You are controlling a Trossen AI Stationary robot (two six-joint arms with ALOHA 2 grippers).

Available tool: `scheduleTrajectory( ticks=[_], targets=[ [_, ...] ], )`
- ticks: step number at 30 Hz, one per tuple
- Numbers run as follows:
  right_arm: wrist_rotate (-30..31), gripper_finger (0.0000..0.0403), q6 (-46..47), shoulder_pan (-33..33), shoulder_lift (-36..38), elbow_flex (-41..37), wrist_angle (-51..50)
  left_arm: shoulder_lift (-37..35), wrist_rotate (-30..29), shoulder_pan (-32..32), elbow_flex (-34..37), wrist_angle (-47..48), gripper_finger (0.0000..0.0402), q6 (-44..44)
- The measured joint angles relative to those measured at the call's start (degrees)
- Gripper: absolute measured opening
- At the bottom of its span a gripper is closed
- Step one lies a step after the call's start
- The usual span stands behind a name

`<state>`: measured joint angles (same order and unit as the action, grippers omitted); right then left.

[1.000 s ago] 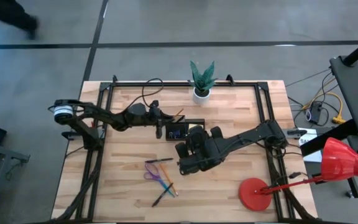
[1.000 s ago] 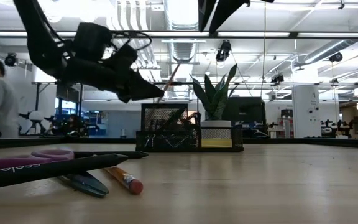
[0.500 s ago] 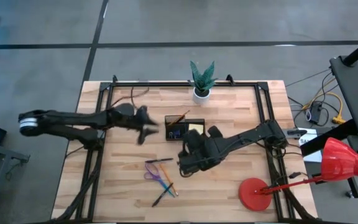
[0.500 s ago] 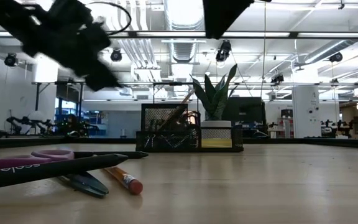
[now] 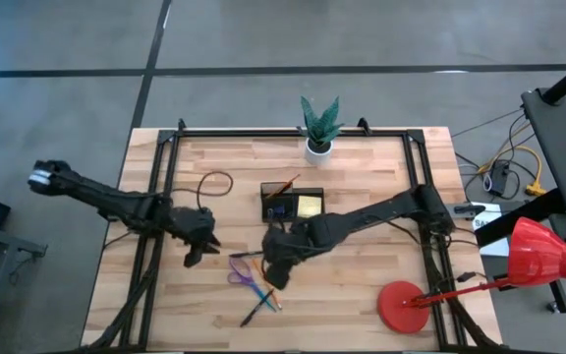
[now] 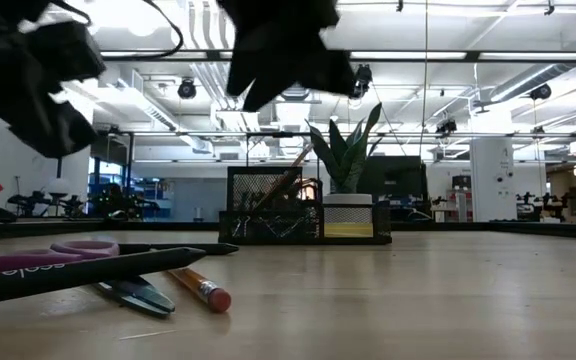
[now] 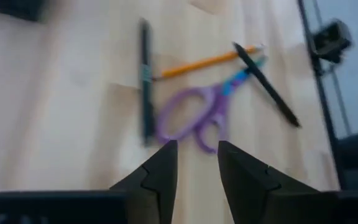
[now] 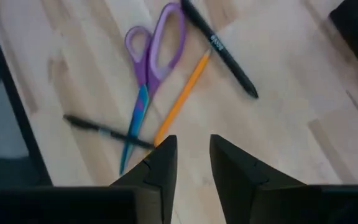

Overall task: Pick and place office supplies into organizer
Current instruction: Put the top pen into the desk organizer

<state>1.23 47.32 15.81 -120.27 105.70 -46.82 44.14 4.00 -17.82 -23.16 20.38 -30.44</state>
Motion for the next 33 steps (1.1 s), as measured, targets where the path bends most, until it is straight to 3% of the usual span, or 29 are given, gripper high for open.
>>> scheduleTrajectory(
  ticks=[4,10,17,21,26,33],
  targets=[
    [0.3,0.0111,-1.3,0.5,-1.3,-1.2,2.4,2.5,-2.6,-8.7,0.0,-4.6,0.0095,-3.7],
    [7.8,0.015,-20.3,0.5,-5.7,0.9,2.9,7.1,-11.6,-16.3,-0.7,-9.3,0.0095,-7.7],
    [8.7,0.0182,-28.4,-2.2,-12.8,4.2,2.0,9.9,-16.4,-17.9,-2.0,-9.7,0.0095,-9.7],
    [6.5,0.0189,-29.3,-4.1,-14.9,6.7,2.0,9.5,-19.9,-17.9,-2.3,-9.8,0.0095,-9.7],
    [-1.8,0.0189,-31.7,-6.4,-16.9,7.9,1.1,8.5,-20.9,-17.8,-2.1,-11.1,0.0095,-9.7],
    [-1.6,0.0188,-34.5,-7.1,-19.0,8.1,0.9,7.9,-21.6,-17.8,-1.8,-10.9,0.0095,-9.7]
  ],
)
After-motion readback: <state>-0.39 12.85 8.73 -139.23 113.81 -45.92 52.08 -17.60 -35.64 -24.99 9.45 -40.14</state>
